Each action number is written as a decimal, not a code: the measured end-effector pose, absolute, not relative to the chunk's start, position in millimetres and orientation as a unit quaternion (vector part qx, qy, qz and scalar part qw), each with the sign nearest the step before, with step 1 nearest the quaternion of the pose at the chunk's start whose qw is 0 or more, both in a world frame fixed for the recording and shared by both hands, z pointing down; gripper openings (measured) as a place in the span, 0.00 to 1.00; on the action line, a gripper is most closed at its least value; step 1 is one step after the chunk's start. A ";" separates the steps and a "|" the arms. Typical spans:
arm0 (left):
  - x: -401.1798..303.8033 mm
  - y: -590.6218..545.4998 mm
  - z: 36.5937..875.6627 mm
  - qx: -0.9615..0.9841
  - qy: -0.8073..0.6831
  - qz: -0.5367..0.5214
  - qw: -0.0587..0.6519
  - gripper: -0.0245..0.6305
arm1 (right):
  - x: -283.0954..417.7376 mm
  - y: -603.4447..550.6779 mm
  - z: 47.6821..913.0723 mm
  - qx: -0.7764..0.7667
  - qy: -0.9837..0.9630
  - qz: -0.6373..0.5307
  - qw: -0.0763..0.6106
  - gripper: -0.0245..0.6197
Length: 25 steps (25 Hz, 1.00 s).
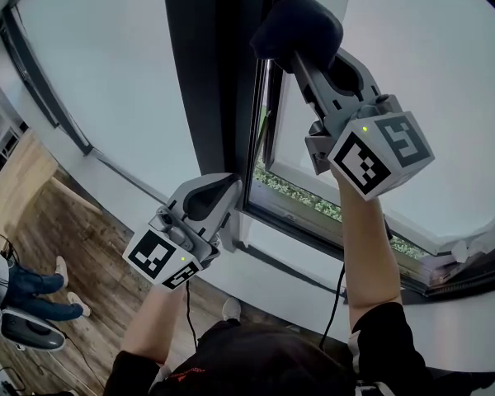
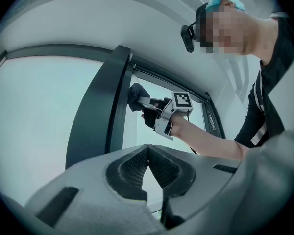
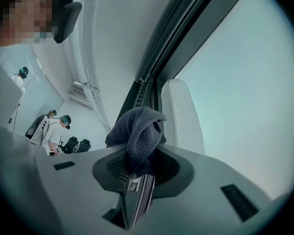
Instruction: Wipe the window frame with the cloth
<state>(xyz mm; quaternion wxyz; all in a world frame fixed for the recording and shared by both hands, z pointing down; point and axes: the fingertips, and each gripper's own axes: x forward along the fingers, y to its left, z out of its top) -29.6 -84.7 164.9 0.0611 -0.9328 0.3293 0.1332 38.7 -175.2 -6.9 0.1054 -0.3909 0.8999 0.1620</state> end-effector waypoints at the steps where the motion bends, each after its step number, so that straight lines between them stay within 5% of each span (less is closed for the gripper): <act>1: -31.1 -85.8 165.2 -0.933 0.330 0.133 0.060 0.07 | 37.2 -176.6 -5.4 -0.390 0.901 0.159 0.106 0.16; 25: -28.9 -90.6 193.9 -0.938 0.326 0.115 0.025 0.07 | 29.5 -185.9 76.8 -0.388 0.914 0.088 0.081 0.16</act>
